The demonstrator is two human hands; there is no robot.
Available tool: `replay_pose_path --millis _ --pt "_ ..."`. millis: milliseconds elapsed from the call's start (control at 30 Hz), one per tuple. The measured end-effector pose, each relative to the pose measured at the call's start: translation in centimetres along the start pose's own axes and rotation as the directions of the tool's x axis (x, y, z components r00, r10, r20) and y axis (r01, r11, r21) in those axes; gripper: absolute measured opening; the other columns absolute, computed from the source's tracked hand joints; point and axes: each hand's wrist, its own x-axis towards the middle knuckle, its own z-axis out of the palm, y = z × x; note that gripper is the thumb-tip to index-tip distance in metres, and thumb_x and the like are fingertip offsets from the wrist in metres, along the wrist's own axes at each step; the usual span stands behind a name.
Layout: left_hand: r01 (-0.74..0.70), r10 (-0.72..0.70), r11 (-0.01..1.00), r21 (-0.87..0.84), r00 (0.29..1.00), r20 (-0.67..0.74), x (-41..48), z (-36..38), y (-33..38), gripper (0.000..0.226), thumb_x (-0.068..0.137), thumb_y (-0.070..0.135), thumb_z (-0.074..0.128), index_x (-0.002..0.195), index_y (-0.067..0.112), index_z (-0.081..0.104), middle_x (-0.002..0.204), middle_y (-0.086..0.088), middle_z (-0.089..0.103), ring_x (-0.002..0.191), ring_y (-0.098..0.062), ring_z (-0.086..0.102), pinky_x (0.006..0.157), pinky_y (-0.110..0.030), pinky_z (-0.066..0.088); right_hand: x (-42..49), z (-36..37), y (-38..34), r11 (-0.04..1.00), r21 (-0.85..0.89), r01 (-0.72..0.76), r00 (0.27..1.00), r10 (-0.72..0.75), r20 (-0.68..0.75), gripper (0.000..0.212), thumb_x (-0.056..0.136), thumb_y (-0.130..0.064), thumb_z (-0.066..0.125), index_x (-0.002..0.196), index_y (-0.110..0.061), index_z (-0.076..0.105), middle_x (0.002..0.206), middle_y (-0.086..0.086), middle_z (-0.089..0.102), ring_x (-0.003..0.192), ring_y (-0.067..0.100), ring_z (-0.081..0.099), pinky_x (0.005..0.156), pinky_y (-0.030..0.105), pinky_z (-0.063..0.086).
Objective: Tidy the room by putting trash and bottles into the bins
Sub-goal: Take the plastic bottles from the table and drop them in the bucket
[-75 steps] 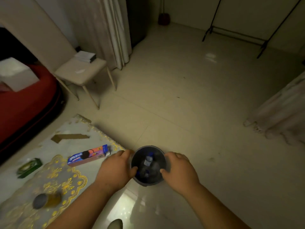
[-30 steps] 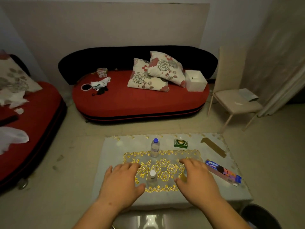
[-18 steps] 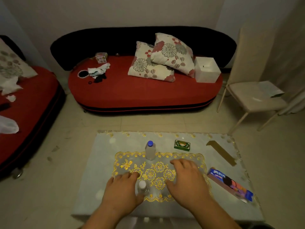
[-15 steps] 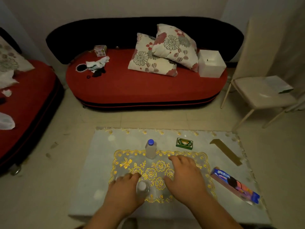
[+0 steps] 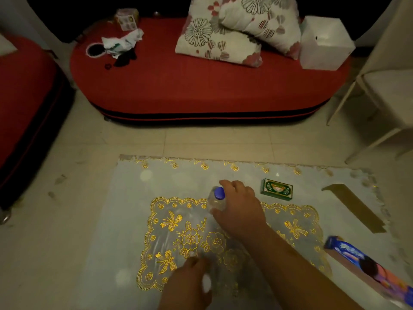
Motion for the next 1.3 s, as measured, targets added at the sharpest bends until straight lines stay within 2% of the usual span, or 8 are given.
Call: replay_pose_path --millis 133,300,433,667,833,1033,1133,1300 --pt "0.007 -0.007 0.999 -0.045 1.000 -0.009 1.2 0.3 -0.4 0.053 0.072 0.047 0.062 0.119 0.050 0.037 0.129 0.022 0.047 0.107 -0.012 0.061 0.091 -0.025 0.048 2.0 2.2 0.3 0.998 0.064 -0.001 0.998 -0.003 0.059 0.063 0.080 -0.050 0.068 0.136 -0.036 0.040 0.138 0.002 0.044 0.119 0.029 0.045 0.092 0.045 0.050" --pt "0.009 -0.011 0.999 -0.054 0.999 -0.030 1.6 -0.7 -0.4 0.062 0.078 0.039 0.062 0.132 0.051 0.033 0.136 0.018 0.047 0.119 -0.016 0.057 0.094 -0.024 0.043 2.5 3.9 -0.5 0.989 0.147 0.020 0.999 -0.027 0.045 0.047 0.084 -0.030 0.069 0.126 -0.029 0.048 0.118 0.001 0.054 0.102 0.027 0.053 0.083 0.039 0.050" --pt "-0.029 0.022 0.997 -0.067 0.996 -0.088 0.3 -3.7 0.5 0.058 0.076 0.037 0.059 0.126 0.050 0.034 0.122 0.017 0.056 0.108 -0.012 0.060 0.085 -0.022 0.047 1.6 2.4 -0.9 0.987 0.163 -0.007 0.999 0.001 0.039 0.038 0.086 -0.030 0.070 0.118 -0.025 0.050 0.109 0.002 0.055 0.091 0.027 0.056 0.077 0.038 0.049" --pt "-0.186 0.174 0.982 -0.027 0.955 -0.238 -4.5 -13.5 5.2 0.063 0.073 0.040 0.059 0.130 0.054 0.033 0.106 0.018 0.059 0.098 -0.008 0.061 0.071 -0.019 0.041 -3.8 -9.8 -2.1 0.985 0.160 -0.061 0.997 0.069 -0.044 0.049 0.082 -0.038 0.069 0.125 -0.034 0.045 0.107 -0.002 0.056 0.091 0.024 0.057 0.074 0.035 0.049" --pt "-0.335 0.328 0.942 0.032 0.895 -0.301 -8.8 -19.9 10.8 0.060 0.075 0.046 0.064 0.126 0.054 0.034 0.097 0.019 0.060 0.090 -0.008 0.062 0.070 -0.024 0.048 -10.5 -18.9 -2.2 0.986 0.130 -0.107 0.980 0.127 -0.155 0.047 0.083 -0.042 0.067 0.124 -0.037 0.045 0.108 -0.005 0.058 0.092 0.019 0.058 0.075 0.034 0.050" --pt "-0.528 0.553 0.833 0.162 0.793 -0.258 -14.3 -23.5 19.2 0.062 0.076 0.044 0.067 0.128 0.052 0.035 0.095 0.015 0.062 0.089 -0.013 0.062 0.066 -0.028 0.043 -20.7 -27.1 -0.5 0.943 0.131 -0.304 0.898 0.330 -0.290 0.051 0.080 -0.044 0.069 0.124 -0.035 0.045 0.109 -0.003 0.060 0.095 0.022 0.060 0.079 0.038 0.050" --pt "-0.607 0.637 0.771 0.193 0.737 -0.225 -17.1 -22.8 23.7 0.061 0.074 0.045 0.066 0.127 0.053 0.037 0.096 0.014 0.066 0.088 -0.014 0.064 0.067 -0.030 0.048 -26.8 -29.4 1.3 0.904 0.199 -0.378 0.830 0.426 -0.359 0.053 0.079 -0.043 0.069 0.126 -0.035 0.046 0.113 -0.003 0.060 0.099 0.021 0.059 0.081 0.037 0.049" --pt "-0.713 0.755 0.654 0.254 0.637 -0.156 -21.5 -18.8 30.7 0.058 0.074 0.047 0.063 0.125 0.053 0.038 0.095 0.014 0.066 0.089 -0.012 0.063 0.065 -0.027 0.042 -36.5 -31.9 4.9 0.841 0.269 -0.469 0.736 0.541 -0.408 0.047 0.078 -0.045 0.064 0.121 -0.039 0.045 0.109 -0.005 0.060 0.093 0.020 0.059 0.079 0.035 0.050"
